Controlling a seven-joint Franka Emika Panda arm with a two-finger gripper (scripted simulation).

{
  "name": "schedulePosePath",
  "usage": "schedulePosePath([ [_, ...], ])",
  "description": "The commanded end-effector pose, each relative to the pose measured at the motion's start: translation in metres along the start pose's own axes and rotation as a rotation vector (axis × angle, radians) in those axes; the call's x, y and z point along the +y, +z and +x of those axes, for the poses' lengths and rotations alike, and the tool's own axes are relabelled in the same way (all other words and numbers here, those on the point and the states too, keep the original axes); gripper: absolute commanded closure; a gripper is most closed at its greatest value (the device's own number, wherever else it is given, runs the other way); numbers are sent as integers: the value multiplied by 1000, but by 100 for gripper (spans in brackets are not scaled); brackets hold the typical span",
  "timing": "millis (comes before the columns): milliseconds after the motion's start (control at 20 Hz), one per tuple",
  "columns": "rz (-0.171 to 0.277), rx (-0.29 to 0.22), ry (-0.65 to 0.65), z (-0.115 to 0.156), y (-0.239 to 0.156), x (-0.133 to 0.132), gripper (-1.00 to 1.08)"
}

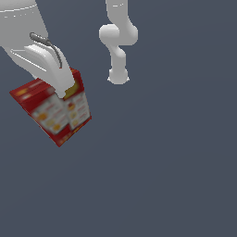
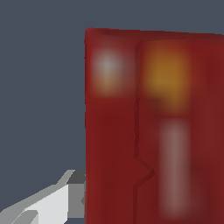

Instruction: Pick up the object and move it to a goal position.

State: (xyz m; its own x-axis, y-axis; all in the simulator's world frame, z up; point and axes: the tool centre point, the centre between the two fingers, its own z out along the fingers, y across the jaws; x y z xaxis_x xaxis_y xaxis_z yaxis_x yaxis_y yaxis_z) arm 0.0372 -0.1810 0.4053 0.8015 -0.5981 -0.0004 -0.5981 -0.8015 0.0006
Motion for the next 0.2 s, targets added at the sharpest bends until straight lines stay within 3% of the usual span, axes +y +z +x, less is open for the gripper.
schedulePosePath([
  [0,0,1,-1,2,-4,1,108],
  [150,0,1,-1,2,-6,1,108],
])
